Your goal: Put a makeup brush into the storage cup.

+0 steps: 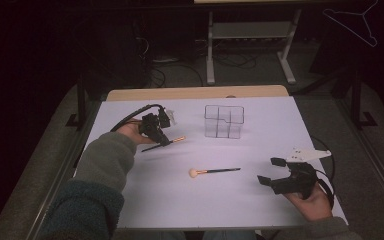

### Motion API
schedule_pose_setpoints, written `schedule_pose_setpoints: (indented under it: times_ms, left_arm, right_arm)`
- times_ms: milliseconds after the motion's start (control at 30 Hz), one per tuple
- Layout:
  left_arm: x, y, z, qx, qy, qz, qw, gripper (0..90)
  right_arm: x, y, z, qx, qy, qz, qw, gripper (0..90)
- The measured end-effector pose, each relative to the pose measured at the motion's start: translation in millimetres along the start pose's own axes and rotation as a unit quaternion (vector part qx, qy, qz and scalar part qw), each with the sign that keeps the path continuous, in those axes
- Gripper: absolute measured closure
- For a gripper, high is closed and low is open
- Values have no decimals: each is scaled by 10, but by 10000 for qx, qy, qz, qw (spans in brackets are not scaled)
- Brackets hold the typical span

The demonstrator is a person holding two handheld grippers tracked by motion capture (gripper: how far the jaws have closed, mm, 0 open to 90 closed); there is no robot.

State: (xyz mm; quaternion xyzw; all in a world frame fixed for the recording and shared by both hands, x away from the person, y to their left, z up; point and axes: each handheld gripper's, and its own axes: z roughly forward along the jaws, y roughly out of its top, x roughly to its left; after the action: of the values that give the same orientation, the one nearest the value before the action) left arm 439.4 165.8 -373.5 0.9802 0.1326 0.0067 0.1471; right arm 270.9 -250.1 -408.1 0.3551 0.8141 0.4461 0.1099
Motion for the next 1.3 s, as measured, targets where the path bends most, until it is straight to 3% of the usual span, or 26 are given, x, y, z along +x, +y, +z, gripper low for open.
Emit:
schedule_pose_setpoints:
  times_ms: [333,567,767,800,1100,1300]
  left_arm:
    - [-209,-219,-112,-396,-117,-223,9989,835]
    - [-381,-330,-150,-587,-192,-203,9979,835]
    - [-535,-406,-194,-893,-268,-245,9953,835]
    - [-585,-428,-210,-1040,-301,-269,9938,835]
    - [-766,-468,-211,-1360,-355,-267,9897,835]
    - [-851,-486,-200,-1633,-425,-241,9854,835]
  right_arm:
    - [33,39,33,-8,71,-68,10000,159]
    - [70,76,64,-4,121,-80,9999,159]
    - [138,140,90,-18,287,-89,9995,161]
    - [145,150,99,-34,322,-98,9994,161]
    - [213,243,183,-17,587,-101,9982,169]
    - [301,331,273,71,806,-192,9965,189]
